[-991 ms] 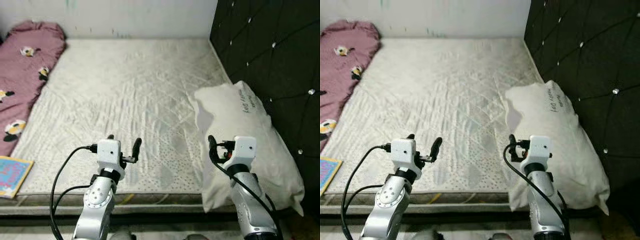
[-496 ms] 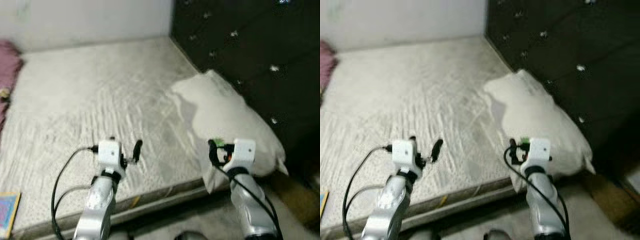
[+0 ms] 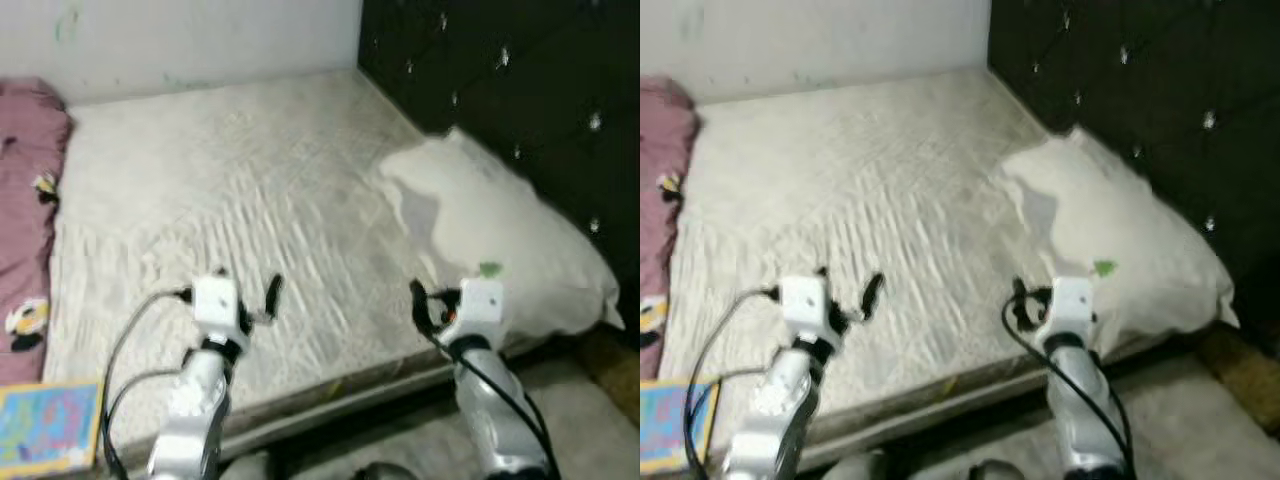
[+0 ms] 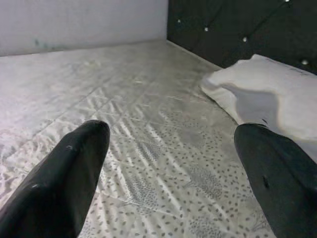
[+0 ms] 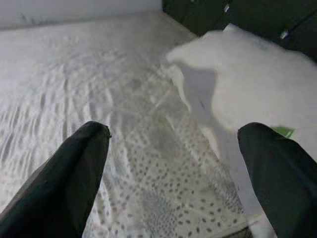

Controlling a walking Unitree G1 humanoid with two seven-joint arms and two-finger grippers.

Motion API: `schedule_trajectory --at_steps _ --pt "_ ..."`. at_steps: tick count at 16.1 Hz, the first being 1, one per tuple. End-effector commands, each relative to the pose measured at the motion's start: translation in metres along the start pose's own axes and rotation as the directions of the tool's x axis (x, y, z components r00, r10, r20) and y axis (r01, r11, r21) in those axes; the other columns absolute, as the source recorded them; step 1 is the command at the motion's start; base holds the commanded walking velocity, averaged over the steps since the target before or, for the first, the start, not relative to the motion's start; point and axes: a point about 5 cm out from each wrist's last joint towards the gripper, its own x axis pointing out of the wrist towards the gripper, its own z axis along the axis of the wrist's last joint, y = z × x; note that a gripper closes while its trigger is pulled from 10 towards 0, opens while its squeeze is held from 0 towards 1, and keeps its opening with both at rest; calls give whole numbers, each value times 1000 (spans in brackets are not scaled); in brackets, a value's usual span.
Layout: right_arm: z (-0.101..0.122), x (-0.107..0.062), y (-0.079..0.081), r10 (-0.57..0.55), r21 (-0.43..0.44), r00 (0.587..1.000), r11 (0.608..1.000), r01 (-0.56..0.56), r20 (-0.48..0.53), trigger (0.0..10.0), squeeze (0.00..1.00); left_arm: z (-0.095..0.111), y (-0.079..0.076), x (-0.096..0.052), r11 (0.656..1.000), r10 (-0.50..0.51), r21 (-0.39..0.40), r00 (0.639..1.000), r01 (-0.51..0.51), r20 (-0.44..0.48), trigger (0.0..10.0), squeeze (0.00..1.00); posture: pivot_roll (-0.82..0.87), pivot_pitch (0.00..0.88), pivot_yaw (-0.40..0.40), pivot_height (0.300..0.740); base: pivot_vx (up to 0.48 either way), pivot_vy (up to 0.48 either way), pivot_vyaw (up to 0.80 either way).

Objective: Clean up the room

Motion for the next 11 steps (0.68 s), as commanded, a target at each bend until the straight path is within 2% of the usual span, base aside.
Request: schedule_trajectory --at_steps 1,5,7,11 --pt "4 2 4 10 11 1000 1000 -10 15 10000 0 2 7 0 999 25 22 1000 -25 4 10000 0 -23 39 -2 740 0 0 0" --pt "5 3 5 15 5 1000 1000 -15 19 10000 0 2 8 0 999 39 19 999 -39 8 10000 0 -21 39 -4 740 0 0 0" --pt "9 3 9 61 -34 997 998 -60 46 10000 0 2 8 0 999 42 28 999 -42 8 10000 0 -20 38 -5 740 0 0 800" --pt "8 4 9 54 -22 998 998 -53 42 10000 0 2 10 1 998 50 32 999 -50 0 10000 0 -21 36 -5 740 0 0 800"
